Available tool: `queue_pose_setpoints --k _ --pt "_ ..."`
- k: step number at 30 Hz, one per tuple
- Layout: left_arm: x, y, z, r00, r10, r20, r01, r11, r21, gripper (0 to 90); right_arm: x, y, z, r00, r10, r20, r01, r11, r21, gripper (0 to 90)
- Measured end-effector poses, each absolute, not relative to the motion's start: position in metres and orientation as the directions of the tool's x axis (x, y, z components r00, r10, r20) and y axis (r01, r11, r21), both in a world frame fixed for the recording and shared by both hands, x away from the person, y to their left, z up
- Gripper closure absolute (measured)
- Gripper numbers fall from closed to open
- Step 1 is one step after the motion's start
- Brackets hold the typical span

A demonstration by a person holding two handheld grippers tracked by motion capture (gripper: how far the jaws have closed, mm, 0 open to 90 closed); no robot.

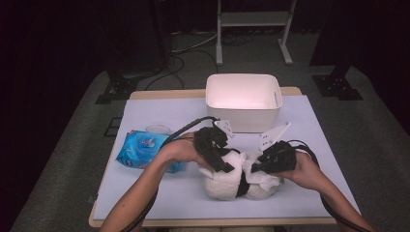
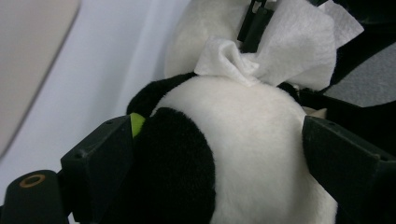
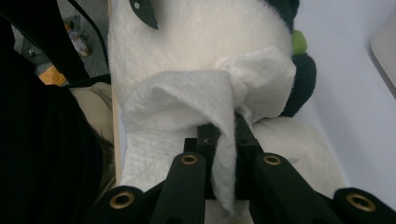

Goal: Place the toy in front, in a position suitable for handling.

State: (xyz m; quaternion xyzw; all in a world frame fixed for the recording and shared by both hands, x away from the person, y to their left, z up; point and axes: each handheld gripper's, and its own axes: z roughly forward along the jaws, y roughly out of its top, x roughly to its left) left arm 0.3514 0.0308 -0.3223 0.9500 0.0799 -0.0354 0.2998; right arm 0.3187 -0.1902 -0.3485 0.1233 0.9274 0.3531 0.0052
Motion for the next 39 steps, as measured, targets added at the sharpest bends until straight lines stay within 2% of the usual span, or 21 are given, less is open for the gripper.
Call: queue_pose_setpoints --k 9,11,15,20,31,39 --pt "0.346 0.029 -0.336 0.985 0.073 -0.157 0.148 -0.824 0.546 10.6 0.311 -0.183 -0.35 -0.978 0.193 0.074 0.195 0.744 0.639 85.5" --pt "0.346 0.029 -0.336 0.987 0.058 -0.153 0.134 -0.824 0.551 15.5 0.31 -0.183 -0.349 -0.978 0.193 0.075 0.195 0.746 0.636 85.5" --pt "0.344 0.03 -0.332 0.992 0.03 -0.125 0.096 -0.819 0.565 31.6 0.311 -0.185 -0.346 -0.978 0.195 0.076 0.198 0.745 0.637 85.4" --pt "0.347 0.03 -0.324 0.995 0.023 -0.093 0.074 -0.801 0.594 39.3 0.314 -0.194 -0.34 -0.973 0.218 0.078 0.214 0.721 0.659 85.3" --pt "0.351 0.019 -0.307 1.0 -0.023 0.004 -0.021 -0.79 0.613 41.7 0.329 -0.204 -0.321 -0.963 0.268 0.038 0.219 0.689 0.69 85.1" --pt "0.35 0.024 -0.313 0.999 -0.039 0.014 -0.039 -0.789 0.613 41.5 0.338 -0.204 -0.323 -0.957 0.286 0.047 0.243 0.705 0.667 85.1"
